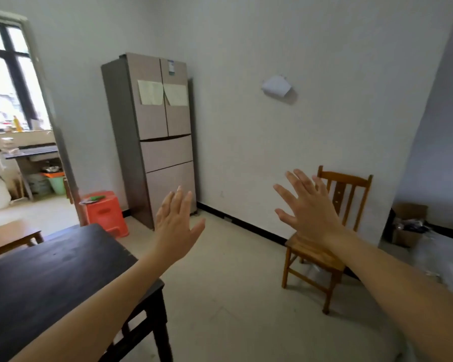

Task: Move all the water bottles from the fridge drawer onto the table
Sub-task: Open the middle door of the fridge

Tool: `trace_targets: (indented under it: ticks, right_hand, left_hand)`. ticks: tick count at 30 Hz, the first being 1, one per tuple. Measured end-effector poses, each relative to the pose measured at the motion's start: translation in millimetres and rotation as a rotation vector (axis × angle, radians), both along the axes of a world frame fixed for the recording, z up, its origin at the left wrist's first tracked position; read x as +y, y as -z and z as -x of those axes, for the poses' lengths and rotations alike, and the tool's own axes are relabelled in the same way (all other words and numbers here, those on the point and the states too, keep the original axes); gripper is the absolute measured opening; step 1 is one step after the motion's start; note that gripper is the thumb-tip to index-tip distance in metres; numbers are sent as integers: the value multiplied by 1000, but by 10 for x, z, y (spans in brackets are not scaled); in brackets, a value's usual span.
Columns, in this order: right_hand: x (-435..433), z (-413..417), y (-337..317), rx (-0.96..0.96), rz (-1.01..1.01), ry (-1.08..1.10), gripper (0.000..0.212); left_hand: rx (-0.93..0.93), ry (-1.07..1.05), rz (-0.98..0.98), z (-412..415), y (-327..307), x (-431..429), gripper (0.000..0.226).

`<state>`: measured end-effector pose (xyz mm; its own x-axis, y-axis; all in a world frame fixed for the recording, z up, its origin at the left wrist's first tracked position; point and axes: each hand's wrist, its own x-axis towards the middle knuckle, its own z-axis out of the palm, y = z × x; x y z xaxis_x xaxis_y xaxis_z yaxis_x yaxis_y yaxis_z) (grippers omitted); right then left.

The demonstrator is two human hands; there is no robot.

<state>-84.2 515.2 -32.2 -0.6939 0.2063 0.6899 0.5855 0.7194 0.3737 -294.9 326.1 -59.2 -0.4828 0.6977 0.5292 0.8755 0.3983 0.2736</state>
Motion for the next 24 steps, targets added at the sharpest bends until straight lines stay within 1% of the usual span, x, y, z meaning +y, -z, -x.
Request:
trace_targets:
  ticks: [5,11,13,16,20,24]
  right_hand:
    - [680,164,124,-30,8,25,56]
    - [1782,404,194,-67,-12,-16,53]
    - [2214,585,163,-71,-21,-65,52]
    - [2767,953,157,-57,-17,-115,61]
    - [3258,1463,274,-38,-17,-183,51]
    - [3775,2003,313,-71,-24,-211,52]
  left_hand:
    - [-18,27,5,314,29,855,67]
    - [41,26,46,564,114,2004,66]
    - [47,-3,36,728,66,2350,66]
    - [38,-64,18,1048,-9,2768,66]
    - [58,-147,60,1465,35,3128,67]
    - [60,-200,59,2002,76,3536,66]
